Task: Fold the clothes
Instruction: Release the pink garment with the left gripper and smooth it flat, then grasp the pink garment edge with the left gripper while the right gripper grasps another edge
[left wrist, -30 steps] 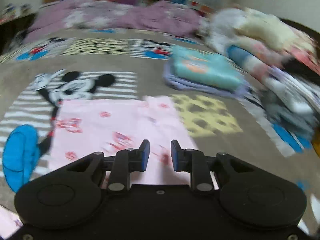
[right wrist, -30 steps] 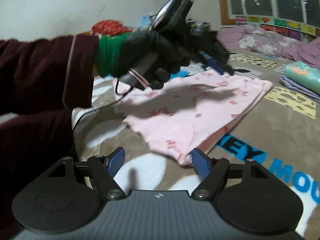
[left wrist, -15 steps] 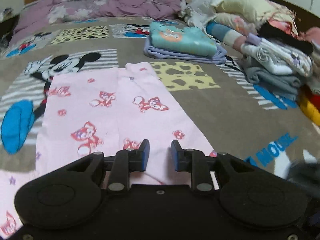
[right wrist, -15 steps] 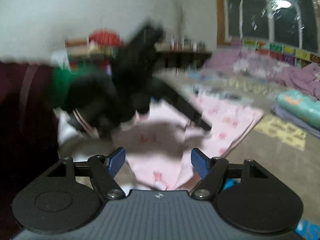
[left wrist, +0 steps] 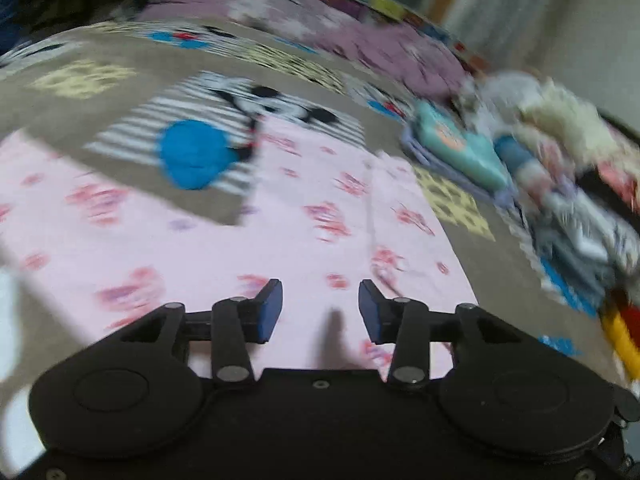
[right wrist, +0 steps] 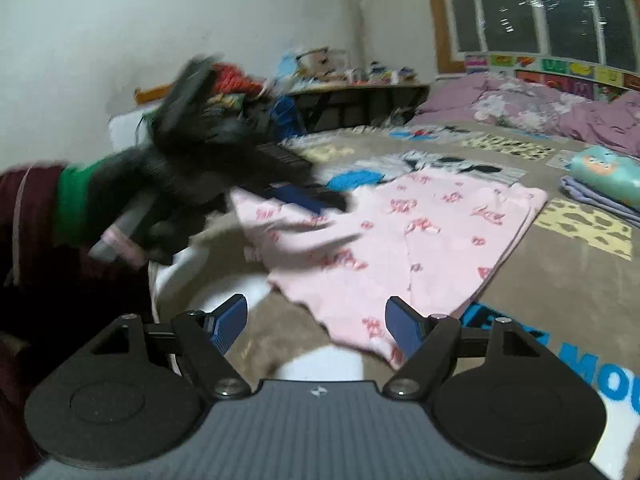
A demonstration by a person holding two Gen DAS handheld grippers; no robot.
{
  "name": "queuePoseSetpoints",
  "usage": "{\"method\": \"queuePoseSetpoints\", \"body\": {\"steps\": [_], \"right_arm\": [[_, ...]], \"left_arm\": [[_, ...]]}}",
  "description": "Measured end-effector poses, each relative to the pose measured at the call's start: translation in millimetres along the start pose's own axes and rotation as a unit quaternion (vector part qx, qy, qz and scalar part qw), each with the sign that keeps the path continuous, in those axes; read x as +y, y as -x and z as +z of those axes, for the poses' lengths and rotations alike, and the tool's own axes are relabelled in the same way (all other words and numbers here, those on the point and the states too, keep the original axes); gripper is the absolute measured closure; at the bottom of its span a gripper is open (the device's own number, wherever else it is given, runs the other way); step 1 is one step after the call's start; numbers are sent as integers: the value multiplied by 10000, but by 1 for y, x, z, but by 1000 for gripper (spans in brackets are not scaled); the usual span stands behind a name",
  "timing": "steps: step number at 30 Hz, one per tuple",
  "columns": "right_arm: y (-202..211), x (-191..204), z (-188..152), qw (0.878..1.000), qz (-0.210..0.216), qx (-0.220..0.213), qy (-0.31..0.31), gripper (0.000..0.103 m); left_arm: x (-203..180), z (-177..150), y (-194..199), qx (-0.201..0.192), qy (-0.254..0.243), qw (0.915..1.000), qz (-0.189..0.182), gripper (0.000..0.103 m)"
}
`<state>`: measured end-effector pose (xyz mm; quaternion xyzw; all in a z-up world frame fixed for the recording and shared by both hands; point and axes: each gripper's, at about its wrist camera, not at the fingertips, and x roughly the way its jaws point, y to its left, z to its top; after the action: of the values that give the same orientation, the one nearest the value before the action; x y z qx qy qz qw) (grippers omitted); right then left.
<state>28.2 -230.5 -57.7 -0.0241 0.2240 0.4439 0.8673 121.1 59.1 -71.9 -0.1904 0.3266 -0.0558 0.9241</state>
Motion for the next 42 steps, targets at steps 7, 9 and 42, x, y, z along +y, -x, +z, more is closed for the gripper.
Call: {"method": "queuePoseSetpoints", "body": {"steps": [7, 9, 42], "right_arm": [[-5, -11, 7, 9938, -318, -576, -897, 27], [-8, -15, 9, 9896, -358, -681, -1216, 27], [-34, -71, -7, 9475, -240, -1231, -2942, 27]], "left_arm": [[72, -6, 48, -410, 1237, 9912, 234, 60], [93, -9, 58, -501, 1635, 9848, 311, 60], [171, 51, 54, -1784, 2356, 9551, 223, 103]]}}
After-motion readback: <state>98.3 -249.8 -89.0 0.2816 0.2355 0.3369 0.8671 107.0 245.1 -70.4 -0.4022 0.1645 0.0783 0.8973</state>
